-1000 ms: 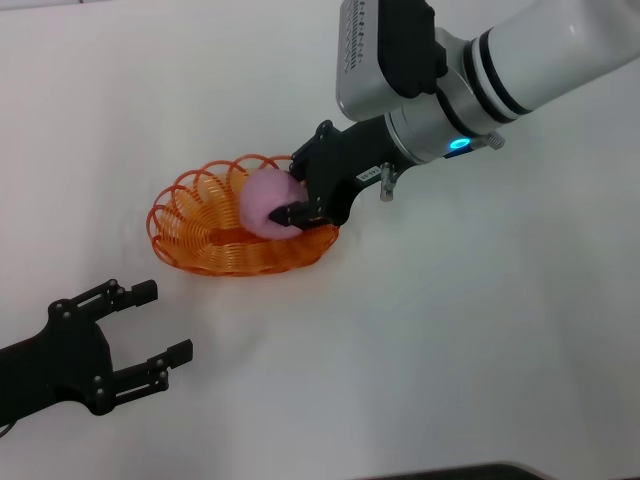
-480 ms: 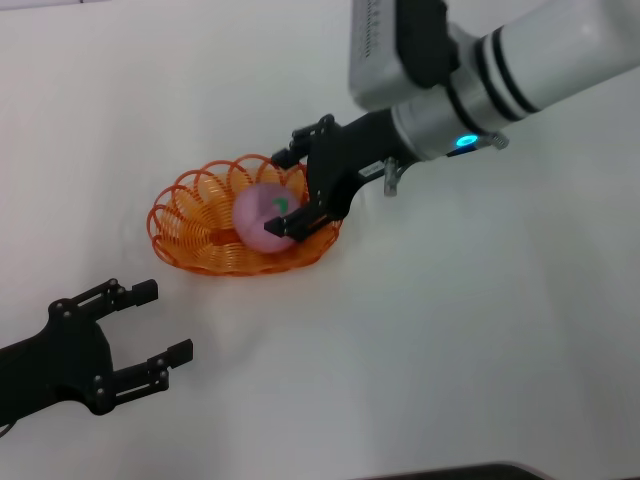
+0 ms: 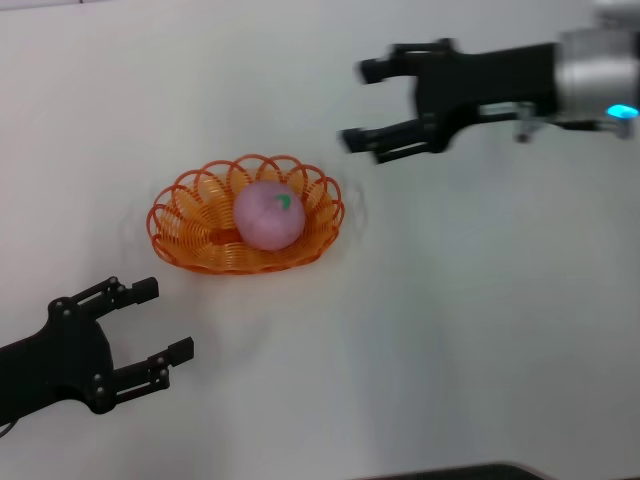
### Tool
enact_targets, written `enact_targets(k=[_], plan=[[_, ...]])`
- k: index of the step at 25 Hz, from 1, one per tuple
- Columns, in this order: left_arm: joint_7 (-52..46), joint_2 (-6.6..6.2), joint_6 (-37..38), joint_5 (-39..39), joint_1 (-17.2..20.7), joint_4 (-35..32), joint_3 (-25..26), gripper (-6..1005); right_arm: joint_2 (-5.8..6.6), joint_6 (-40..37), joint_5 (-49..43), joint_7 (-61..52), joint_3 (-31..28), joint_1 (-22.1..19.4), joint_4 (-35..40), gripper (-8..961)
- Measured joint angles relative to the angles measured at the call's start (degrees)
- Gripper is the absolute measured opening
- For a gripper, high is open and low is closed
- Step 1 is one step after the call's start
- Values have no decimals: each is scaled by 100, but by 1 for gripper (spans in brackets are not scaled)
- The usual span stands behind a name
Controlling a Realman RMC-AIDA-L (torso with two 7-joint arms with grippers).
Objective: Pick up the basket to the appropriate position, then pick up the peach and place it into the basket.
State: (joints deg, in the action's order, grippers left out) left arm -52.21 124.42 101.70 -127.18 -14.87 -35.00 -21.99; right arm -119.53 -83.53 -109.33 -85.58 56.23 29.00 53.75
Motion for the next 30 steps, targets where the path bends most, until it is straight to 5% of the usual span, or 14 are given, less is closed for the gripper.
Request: enact_targets(k=[5,17,30], plan=[[0,-6,0,0,-8,22,8,797,-6,-138,83,1001,-650,-451,-523,935],[19,-6,-51,5,-16,114,38,798,-24,-688,264,3208,-727,-1041,-1990,935],[138,-15,-71,8,35,198,212,797,-26,-39,289,4418,-1524,-1080,-3421,935]])
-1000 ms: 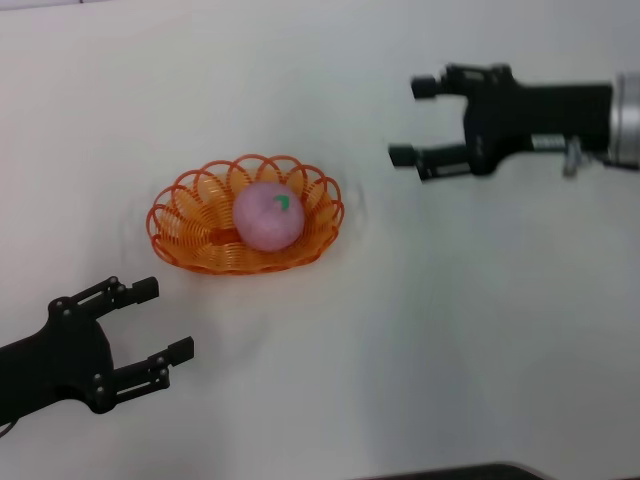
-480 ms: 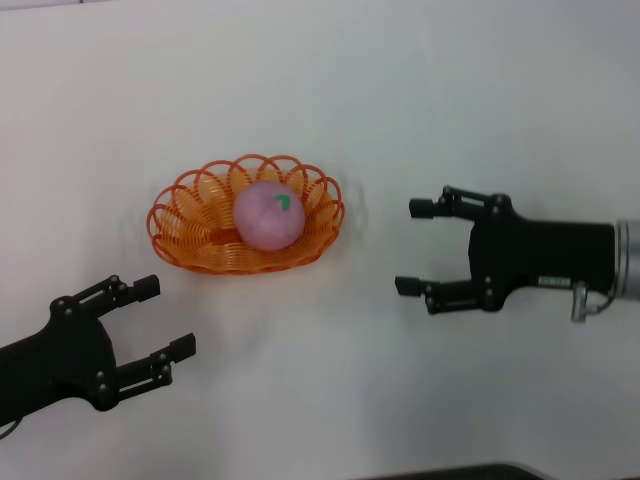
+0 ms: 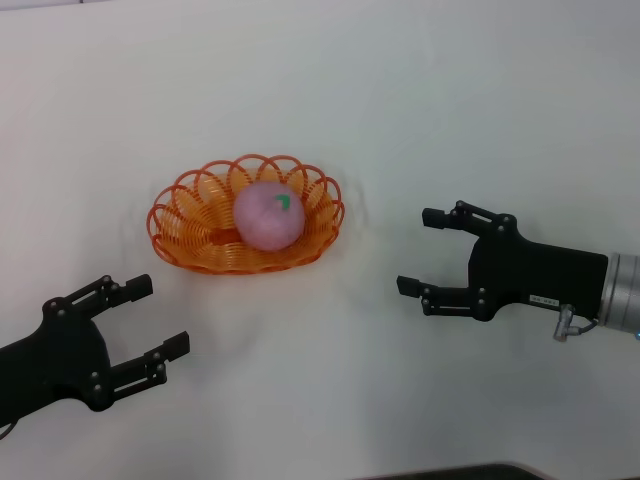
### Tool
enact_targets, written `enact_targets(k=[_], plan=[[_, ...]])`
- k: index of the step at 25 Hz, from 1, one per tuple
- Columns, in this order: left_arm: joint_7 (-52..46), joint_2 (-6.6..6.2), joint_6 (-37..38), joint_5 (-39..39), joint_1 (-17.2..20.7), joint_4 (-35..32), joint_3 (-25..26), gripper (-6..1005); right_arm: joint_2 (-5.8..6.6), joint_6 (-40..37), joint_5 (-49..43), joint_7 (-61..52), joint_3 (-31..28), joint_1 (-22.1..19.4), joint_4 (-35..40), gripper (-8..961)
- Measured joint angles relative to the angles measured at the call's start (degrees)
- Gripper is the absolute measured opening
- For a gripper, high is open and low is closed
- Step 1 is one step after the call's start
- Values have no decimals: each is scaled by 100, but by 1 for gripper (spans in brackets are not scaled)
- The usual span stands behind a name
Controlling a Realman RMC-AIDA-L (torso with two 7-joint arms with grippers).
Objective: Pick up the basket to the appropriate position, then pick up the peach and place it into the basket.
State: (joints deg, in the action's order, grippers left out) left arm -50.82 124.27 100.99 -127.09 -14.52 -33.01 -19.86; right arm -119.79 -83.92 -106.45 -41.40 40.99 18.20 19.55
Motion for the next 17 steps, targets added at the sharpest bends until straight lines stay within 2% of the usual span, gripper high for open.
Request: enact_targets(k=[17], plan=[[2,6,-87,-54,10,5,-24,793,0,25,2,45,-574,52,10,935]])
